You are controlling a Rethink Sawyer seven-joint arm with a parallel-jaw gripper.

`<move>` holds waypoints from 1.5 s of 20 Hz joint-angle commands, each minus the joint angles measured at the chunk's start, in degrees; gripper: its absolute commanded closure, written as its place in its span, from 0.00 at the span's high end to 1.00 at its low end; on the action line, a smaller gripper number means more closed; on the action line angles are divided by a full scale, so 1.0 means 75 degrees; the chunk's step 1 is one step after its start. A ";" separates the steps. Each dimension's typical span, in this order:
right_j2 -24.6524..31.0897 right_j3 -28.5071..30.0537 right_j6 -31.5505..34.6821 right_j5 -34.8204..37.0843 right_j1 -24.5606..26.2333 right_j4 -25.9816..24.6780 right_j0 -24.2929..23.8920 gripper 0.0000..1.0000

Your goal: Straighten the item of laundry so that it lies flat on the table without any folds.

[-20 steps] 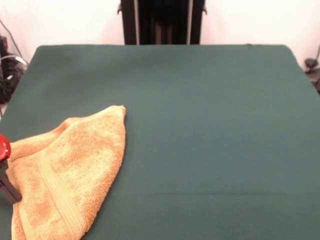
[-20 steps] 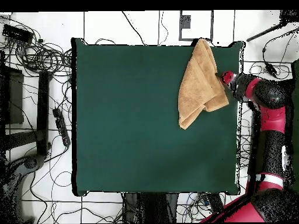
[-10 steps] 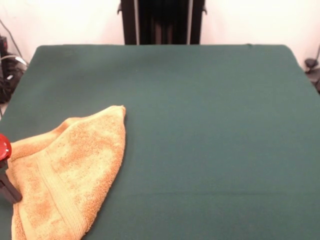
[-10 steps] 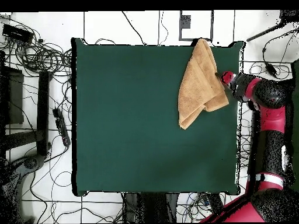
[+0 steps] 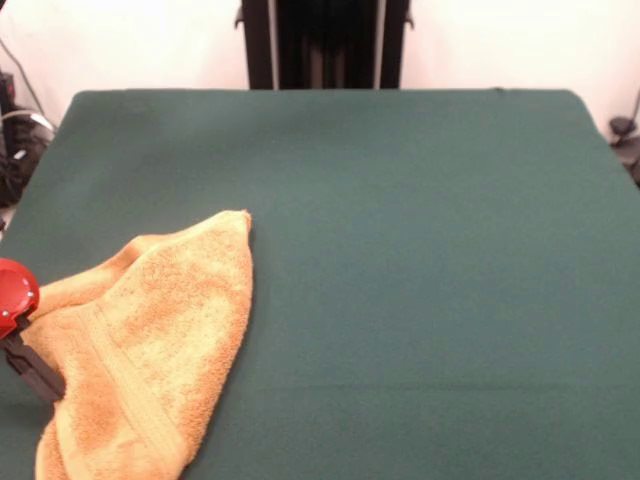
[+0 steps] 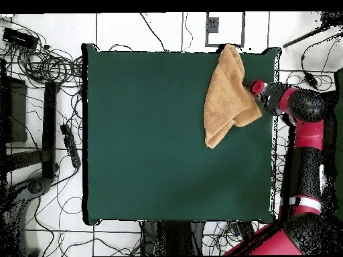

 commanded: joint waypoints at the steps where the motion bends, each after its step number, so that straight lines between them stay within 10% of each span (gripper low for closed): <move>1: -0.0255 0.0442 0.0731 0.0636 0.0294 0.0478 0.0852 0.00; 30: -0.0595 0.2463 0.1911 -0.0615 -0.0651 0.1322 0.0602 0.00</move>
